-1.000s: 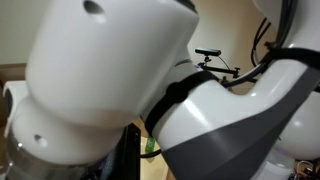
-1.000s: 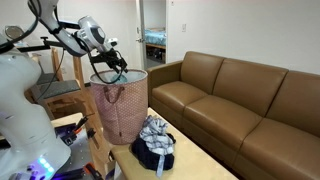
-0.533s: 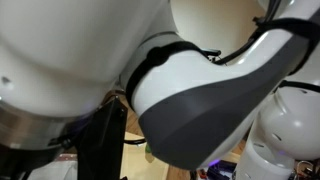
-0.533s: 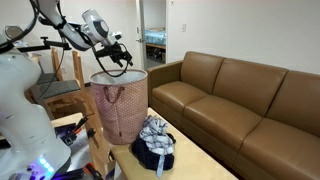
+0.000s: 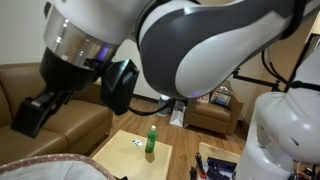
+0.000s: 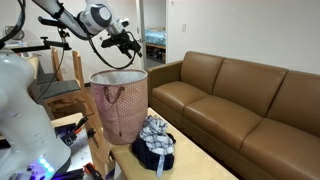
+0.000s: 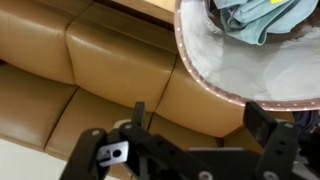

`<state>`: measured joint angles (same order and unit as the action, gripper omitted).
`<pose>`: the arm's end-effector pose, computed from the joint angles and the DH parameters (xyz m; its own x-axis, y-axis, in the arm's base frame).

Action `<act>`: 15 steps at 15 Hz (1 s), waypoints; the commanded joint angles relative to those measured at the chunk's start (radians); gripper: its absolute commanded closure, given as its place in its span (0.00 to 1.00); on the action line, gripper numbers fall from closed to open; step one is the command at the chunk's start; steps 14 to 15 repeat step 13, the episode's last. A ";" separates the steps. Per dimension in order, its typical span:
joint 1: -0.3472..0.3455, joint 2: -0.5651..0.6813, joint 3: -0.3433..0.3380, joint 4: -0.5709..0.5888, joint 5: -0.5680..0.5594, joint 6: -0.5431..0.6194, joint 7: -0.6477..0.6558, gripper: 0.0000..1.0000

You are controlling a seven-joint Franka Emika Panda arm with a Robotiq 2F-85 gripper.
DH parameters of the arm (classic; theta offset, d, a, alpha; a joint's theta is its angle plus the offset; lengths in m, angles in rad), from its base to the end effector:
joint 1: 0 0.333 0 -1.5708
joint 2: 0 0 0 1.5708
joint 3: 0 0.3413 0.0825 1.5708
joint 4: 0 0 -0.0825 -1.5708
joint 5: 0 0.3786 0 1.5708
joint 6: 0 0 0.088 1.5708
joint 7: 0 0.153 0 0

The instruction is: Pick the grey shirt and put it in the laundry bag

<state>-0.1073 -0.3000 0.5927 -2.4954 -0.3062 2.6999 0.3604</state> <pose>0.4289 0.2344 0.4115 0.7902 0.3919 0.4712 0.3134 -0.9191 0.2390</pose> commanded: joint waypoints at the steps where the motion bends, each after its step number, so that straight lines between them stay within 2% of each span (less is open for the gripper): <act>1: 0.140 -0.109 -0.180 -0.119 0.060 -0.014 -0.097 0.00; 4: 0.227 -0.124 -0.290 -0.233 0.106 0.065 -0.172 0.00; 8: 0.272 -0.159 -0.371 -0.357 0.132 0.067 -0.237 0.00; 9: 0.246 -0.114 -0.366 -0.290 0.114 0.029 -0.226 0.00; 11: 0.219 -0.156 -0.382 -0.303 0.102 0.031 -0.206 0.00; 12: 0.231 -0.117 -0.363 -0.296 0.105 0.045 -0.191 0.00; 15: 0.222 -0.122 -0.370 -0.291 0.105 0.045 -0.191 0.00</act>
